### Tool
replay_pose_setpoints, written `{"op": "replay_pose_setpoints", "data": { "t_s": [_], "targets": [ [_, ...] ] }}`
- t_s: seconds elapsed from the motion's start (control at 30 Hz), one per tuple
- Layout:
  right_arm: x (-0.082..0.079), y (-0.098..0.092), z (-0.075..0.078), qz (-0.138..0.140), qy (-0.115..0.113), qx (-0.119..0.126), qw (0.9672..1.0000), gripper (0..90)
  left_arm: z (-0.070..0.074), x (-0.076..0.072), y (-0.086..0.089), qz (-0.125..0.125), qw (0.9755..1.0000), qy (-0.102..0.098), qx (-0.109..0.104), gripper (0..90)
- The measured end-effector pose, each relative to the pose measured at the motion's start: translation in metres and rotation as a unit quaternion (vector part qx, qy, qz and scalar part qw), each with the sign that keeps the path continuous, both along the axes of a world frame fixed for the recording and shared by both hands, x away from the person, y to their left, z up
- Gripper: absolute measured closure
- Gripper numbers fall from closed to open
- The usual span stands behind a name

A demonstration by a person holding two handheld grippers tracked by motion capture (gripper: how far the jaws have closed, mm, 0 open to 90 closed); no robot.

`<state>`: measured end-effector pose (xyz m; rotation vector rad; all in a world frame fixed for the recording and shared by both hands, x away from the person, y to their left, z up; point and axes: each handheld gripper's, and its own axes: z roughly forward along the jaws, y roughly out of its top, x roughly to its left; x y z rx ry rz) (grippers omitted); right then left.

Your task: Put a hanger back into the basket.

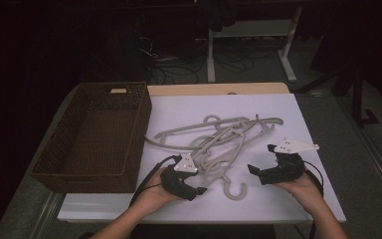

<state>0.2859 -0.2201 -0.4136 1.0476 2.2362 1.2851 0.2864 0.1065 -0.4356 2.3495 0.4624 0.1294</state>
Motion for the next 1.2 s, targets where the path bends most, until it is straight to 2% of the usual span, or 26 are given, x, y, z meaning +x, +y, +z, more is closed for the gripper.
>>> {"op": "replay_pose_setpoints", "data": {
  "t_s": [0.23, 0.43, 0.63, 0.83, 1.2],
  "targets": [
    [0.0, 0.001, 0.0, 0.003, 0.001, -0.002, 1.0, 0.0, -0.006, 0.001, -0.008, -0.003, 0.9994, 0.001, 0.034, 45.1],
    [0.0, 0.002, -0.001, 0.004, 0.002, -0.002, 1.0, 0.0, -0.009, 0.002, -0.011, -0.006, 0.9986, 0.005, 0.053, 52.9],
    [0.0, 0.001, -0.001, 0.004, 0.002, -0.002, 1.0, 0.0, -0.009, 0.0, -0.013, -0.013, 0.9979, 0.004, 0.064, 53.7],
    [0.0, 0.002, -0.001, 0.006, 0.003, -0.002, 1.0, 0.0, -0.009, 0.0, -0.016, -0.017, 0.9974, 0.004, 0.07, 62.5],
    [0.0, 0.001, -0.001, 0.006, 0.002, -0.001, 1.0, 0.0, -0.009, 0.001, -0.017, -0.017, 0.9975, 0.012, 0.067, 75.6]
  ]
}}
